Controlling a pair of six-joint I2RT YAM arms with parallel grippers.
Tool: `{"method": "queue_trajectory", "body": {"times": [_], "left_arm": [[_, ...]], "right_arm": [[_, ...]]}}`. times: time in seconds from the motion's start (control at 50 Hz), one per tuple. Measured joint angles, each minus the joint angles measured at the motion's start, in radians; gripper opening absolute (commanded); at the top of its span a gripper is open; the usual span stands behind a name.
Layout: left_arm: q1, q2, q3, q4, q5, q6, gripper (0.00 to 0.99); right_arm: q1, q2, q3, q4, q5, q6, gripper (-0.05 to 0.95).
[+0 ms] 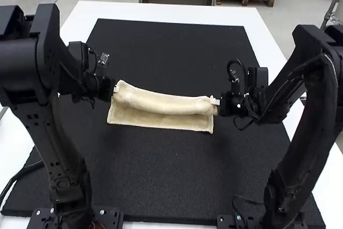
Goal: Fold the towel.
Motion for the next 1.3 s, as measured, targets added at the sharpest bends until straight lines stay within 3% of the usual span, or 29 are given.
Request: {"method": "queue_trajectory", "body": {"times": [0.82, 1.3], "left_arm": [[0.005, 0.0, -0.092, 0.066, -0.013, 0.004, 0.021], [0.005, 0.0, -0.163, 0.165, -0.025, 0.004, 0.023]], "right_arm": [[-0.001, 0.0, -0.037, -0.003, -0.011, -0.056, -0.02], [-0.001, 0.044, -0.037, -0.003, -0.01, -0.072, -0.02]]}}
